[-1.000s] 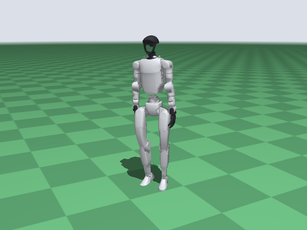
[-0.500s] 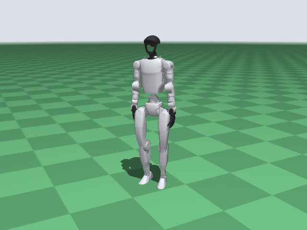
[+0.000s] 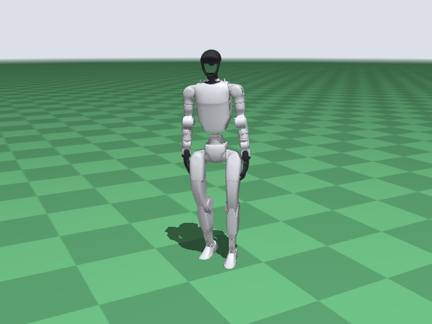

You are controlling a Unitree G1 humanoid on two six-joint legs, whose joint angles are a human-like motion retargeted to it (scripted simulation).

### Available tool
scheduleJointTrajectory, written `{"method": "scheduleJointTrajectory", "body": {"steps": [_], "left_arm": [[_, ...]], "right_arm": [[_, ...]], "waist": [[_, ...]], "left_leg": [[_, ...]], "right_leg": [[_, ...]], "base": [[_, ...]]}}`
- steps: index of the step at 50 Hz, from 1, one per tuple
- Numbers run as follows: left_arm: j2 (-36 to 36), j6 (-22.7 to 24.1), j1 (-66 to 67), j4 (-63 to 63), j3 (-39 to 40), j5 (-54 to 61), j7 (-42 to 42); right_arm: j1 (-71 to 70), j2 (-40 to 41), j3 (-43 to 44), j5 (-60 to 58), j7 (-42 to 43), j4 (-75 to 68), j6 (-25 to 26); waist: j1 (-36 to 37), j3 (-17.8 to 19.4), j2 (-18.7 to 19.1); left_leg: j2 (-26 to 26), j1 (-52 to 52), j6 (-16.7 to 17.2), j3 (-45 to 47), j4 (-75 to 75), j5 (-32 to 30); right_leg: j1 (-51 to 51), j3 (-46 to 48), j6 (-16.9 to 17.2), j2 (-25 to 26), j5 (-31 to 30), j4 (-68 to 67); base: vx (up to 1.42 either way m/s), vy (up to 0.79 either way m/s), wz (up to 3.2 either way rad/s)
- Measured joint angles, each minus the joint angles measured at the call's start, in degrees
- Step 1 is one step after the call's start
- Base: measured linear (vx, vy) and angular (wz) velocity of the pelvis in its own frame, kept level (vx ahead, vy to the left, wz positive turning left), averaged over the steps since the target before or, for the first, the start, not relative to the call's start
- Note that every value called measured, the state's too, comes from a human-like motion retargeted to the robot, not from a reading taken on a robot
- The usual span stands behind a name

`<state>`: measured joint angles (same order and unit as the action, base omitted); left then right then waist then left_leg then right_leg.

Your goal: In place motions

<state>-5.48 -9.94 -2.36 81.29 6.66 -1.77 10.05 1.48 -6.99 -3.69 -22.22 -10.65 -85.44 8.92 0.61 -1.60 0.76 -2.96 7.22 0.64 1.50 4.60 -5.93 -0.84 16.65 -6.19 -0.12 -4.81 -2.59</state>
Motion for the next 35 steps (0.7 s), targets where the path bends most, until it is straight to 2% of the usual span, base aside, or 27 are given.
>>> {"method": "scheduleJointTrajectory", "body": {"steps": [5,7,10,13,15,17,21,25,30,35], "left_arm": [[0.6,1.0,-0.1,-2.1,-0.8,0.7,0.2],[0.8,1.1,0.2,-1.5,-1.3,0.9,-0.3],[1.1,1.1,1.6,-0.1,-1.1,1.4,-1.0],[1.3,1.1,3.2,2.2,1.0,3.1,-1.9],[1.2,1.0,4.1,4.0,2.7,4.2,-2.6],[0.9,0.7,4.5,5.9,4.0,4.8,-3.4],[0.6,0.5,6.1,7.6,5.0,5.5,-4.8],[0.3,0.6,6.0,8.2,5.6,5.6,-5.1],[1.2,0.9,5.1,7.6,5.4,5.3,-4.6],[1.6,1.0,2.6,6.1,4.7,4.4,-3.6]], "right_arm": [[-0.7,-1.2,0.9,-0.2,-0.1,1.0,-0.1],[-0.7,-1.8,1.5,-0.2,-0.2,1.5,-0.2],[-0.7,-2.7,1.7,-0.2,-0.3,1.9,-0.2],[-1.2,-3.3,2.0,-1.2,0.3,2.7,0.1],[-1.2,-3.4,2.0,-1.0,1.0,3.6,0.0],[-0.9,-3.4,2.3,-0.1,1.3,4.3,-0.4],[0.0,-2.8,3.1,1.0,1.9,4.9,-0.8],[-0.3,-2.1,3.5,1.3,1.9,4.0,-0.6],[-0.5,-1.8,4.1,0.7,1.5,4.1,-0.8],[-2.0,-0.6,4.6,2.4,2.1,3.6,-0.6]], "waist": [[0.6,1.6,-0.4],[1.3,1.9,-1.2],[2.3,1.7,-2.7],[-0.1,0.5,-3.3],[-2.0,-0.6,-3.7],[-3.2,-1.6,-4.0],[-3.4,-2.9,-4.9],[-2.7,-3.7,-5.0],[-3.5,-4.4,-0.8],[-5.0,-3.1,0.1]], "left_leg": [[-2.1,3.0,0.4,-3.3,1.3,-0.8],[-2.1,3.8,-1.3,-0.5,1.8,1.3],[2.3,2.4,-3.0,18.5,1.9,7.2],[6.1,-1.1,-2.6,36.7,1.5,10.9],[7.8,-2.8,-2.5,44.5,1.9,11.9],[8.8,-4.1,-2.8,47.8,3.1,12.4],[9.0,-8.2,-4.4,51.7,4.2,13.3],[8.6,-9.9,-6.1,50.4,4.7,11.8],[7.0,-9.3,-3.1,45.8,-3.5,11.5],[6.6,-7.2,-1.7,41.9,-4.7,10.2]], "right_leg": [[-0.7,7.8,0.9,-1.2,-0.3,1.2],[-0.7,10.4,1.3,-2.4,-0.4,1.4],[-0.6,13.6,1.9,-4.5,-0.6,1.6],[-0.1,17.5,2.1,-6.0,-0.5,1.5],[0.3,19.6,2.1,-7.0,-0.2,1.3],[0.7,21.1,2.0,-7.7,0.0,1.2],[0.8,23.3,2.1,-9.0,0.3,1.0],[1.3,24.8,2.5,-9.3,0.6,0.6],[1.5,26.6,3.1,-5.4,1.5,0.7],[1.4,28.4,4.2,-5.5,1.9,0.2]], "base": [[-0.25,-0.08,1.56],[-0.19,-0.03,1.49],[-0.11,0.02,1.34],[-0.09,0.07,1.59],[-0.02,0.07,1.54],[0.01,0.07,1.37],[0.06,0.07,0.98],[0.10,0.10,0.69],[0.10,0.12,0.72],[0.12,0.08,0.62]]}}
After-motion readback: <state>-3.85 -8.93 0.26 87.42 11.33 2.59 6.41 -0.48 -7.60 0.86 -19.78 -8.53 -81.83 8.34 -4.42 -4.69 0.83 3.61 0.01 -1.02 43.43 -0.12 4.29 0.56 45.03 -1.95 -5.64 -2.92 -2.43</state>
